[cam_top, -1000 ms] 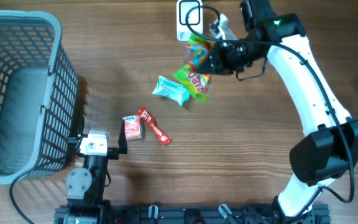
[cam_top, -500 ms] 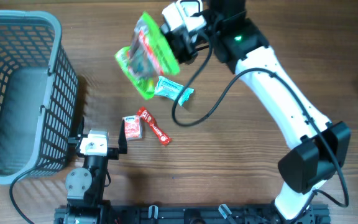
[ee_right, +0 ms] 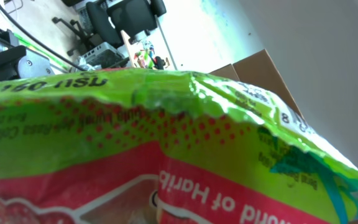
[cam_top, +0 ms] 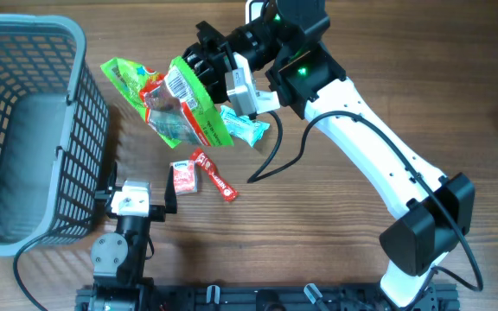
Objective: Scan the item barcode
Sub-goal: 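Lift the Haribo bag and hold it at the scanner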
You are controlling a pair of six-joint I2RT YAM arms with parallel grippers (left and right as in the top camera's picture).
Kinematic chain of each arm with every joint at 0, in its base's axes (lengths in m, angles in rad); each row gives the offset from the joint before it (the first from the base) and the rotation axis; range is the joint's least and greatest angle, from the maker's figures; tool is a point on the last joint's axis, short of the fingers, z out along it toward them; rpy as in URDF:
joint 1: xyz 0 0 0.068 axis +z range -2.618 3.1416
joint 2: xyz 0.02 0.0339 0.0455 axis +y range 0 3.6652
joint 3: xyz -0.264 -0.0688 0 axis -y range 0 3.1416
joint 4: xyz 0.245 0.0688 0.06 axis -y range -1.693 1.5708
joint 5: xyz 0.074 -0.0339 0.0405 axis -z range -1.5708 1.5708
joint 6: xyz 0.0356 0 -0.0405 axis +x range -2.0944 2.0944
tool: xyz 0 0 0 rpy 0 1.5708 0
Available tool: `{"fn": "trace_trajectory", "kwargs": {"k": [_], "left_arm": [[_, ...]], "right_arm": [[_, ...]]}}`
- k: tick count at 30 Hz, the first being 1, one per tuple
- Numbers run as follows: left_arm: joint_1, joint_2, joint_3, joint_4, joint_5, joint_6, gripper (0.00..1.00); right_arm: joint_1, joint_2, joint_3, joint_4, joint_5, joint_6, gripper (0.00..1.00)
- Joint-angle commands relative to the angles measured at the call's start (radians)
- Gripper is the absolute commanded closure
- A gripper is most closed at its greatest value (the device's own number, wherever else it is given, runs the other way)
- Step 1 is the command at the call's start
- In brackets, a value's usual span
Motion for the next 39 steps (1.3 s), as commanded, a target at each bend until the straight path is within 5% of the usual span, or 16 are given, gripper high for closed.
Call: {"fn": "trace_trajectory", "kwargs": {"k": [1, 4, 8, 12, 14, 15, 18, 19, 28, 31, 36, 39], "left_arm": [[-0.006, -0.007, -0.006, 0.004, 0.008, 0.013, 0.0], [-0.006, -0.007, -0.006, 0.004, 0.008, 0.013, 0.0], [-0.006, -0.007, -0.006, 0.004, 0.008, 0.013, 0.0], [-0.006, -0.007, -0.006, 0.004, 0.008, 0.013, 0.0], [-0.006, -0.007, -0.006, 0.004, 0.008, 0.013, 0.0], [-0.006, -0.007, -0.006, 0.004, 0.008, 0.013, 0.0], [-0.006, -0.007, -0.006, 0.004, 0.008, 0.013, 0.0], [-0.006, -0.007, -0.006, 0.004, 0.008, 0.013, 0.0], [-0.006, -0.007, -0.006, 0.004, 0.008, 0.013, 0.0], [-0.006, -0.007, -0.006, 0.004, 0.008, 0.013, 0.0], [-0.006, -0.007, -0.006, 0.004, 0.008, 0.013, 0.0], [-0.006, -0.007, -0.006, 0.004, 0.008, 0.013, 0.0]], "right_arm": [[0.007, -0.02, 0.016, 0.003, -0.062, 0.088, 0.95], [-0.006, -0.02, 0.016, -0.151, -0.061, 0.219, 0.96], [-0.067, -0.02, 0.016, -0.706, 0.026, 0.479, 0.96], [-0.156, -0.019, 0.016, -1.277, 0.356, 0.491, 0.96], [-0.169, -0.019, 0.015, -1.342, 0.513, 0.492, 0.96], [-0.17, -0.019, 0.015, -1.34, 0.61, 0.527, 0.96], [-0.166, -0.011, 0.015, -1.297, 1.236, 0.99, 0.96], [-0.164, 0.008, 0.015, -1.294, 1.368, 1.035, 0.96], [-0.165, 0.306, 0.181, -1.056, 1.214, 1.366, 0.95], [-0.174, 0.421, 0.365, -0.941, 1.149, 1.617, 0.95], [-0.254, 0.568, 0.371, -0.562, 1.027, 2.116, 0.95], [-0.269, 0.589, 0.37, -0.542, 1.063, 2.181, 0.95]]}}
